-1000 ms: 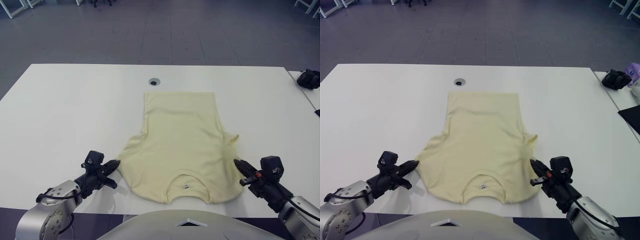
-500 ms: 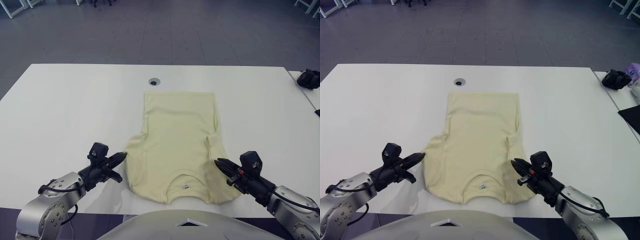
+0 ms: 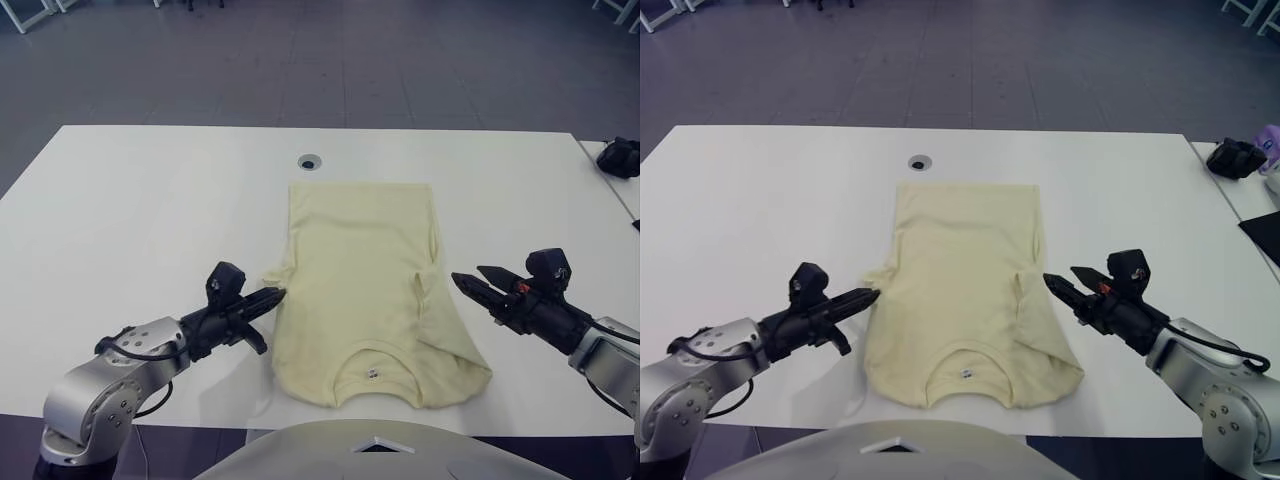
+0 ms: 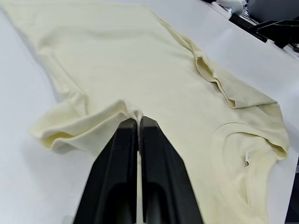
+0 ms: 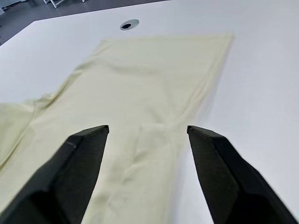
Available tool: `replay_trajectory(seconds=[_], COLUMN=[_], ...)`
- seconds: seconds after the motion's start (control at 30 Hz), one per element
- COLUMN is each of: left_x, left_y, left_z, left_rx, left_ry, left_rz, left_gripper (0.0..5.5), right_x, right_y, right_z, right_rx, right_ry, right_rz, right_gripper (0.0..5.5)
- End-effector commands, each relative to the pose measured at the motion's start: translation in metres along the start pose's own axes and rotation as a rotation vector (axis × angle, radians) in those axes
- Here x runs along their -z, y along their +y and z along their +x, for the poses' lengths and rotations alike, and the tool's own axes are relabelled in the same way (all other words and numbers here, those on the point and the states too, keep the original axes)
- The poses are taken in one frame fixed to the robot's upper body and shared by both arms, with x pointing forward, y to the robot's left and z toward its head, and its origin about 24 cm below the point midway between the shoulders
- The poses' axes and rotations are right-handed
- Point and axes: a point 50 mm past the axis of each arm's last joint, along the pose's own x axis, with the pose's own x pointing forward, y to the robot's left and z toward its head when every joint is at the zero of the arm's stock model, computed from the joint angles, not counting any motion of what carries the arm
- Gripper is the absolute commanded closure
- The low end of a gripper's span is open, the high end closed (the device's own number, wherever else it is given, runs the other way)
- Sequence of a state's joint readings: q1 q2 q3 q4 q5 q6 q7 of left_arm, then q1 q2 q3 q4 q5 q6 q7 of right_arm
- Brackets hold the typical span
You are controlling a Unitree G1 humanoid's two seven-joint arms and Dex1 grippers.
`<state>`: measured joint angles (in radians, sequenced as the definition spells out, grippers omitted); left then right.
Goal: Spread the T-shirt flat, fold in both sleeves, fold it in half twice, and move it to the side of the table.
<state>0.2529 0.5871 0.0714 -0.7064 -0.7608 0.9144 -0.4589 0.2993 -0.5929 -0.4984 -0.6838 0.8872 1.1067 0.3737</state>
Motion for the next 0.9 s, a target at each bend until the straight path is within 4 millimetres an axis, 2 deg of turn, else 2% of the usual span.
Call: replay_trajectory(seconds=[0.03,0.27,0.37,0.63,0.73,0.9], left_x=[0.002,0.011,0.012,-0.018,-0.024,-0.008], left_y=[0.003,-0.01,-0.013,-0.013,0.002,0.038], left_z=[0.019,0.035,0.032,0.002,0.0,0.013], left_rx=[0.05,0.188,0.21,0.238,0.151,-0.002], left_ry=[0.02,0.045,0.039,-0.095,-0.085,0.032], left_rz=[0.035,0.157,0.2,0.215,0.245,0.35], left_gripper=[5.5,5.5,4.94,3.75,3.25,2.4], right_x=[0.009,0.024,0.027,0.039,0.046,0.054], right_y=[-0.01,-0.025,-0.024,-0.03,-0.026,-0.026], right_z=[-0.001,-0.006,-0.003,-0.01,-0.012,-0.014], right_rx=[0.047,0.097,0.072,0.052,0.018,0.02], right_ry=[0.06,0.129,0.148,0.213,0.241,0.274], right_rz=[-0.031,-0.083,-0.104,-0.176,-0.204,-0.278], right_gripper=[1.63,0.57,0.12,0.1,0.1,0.1])
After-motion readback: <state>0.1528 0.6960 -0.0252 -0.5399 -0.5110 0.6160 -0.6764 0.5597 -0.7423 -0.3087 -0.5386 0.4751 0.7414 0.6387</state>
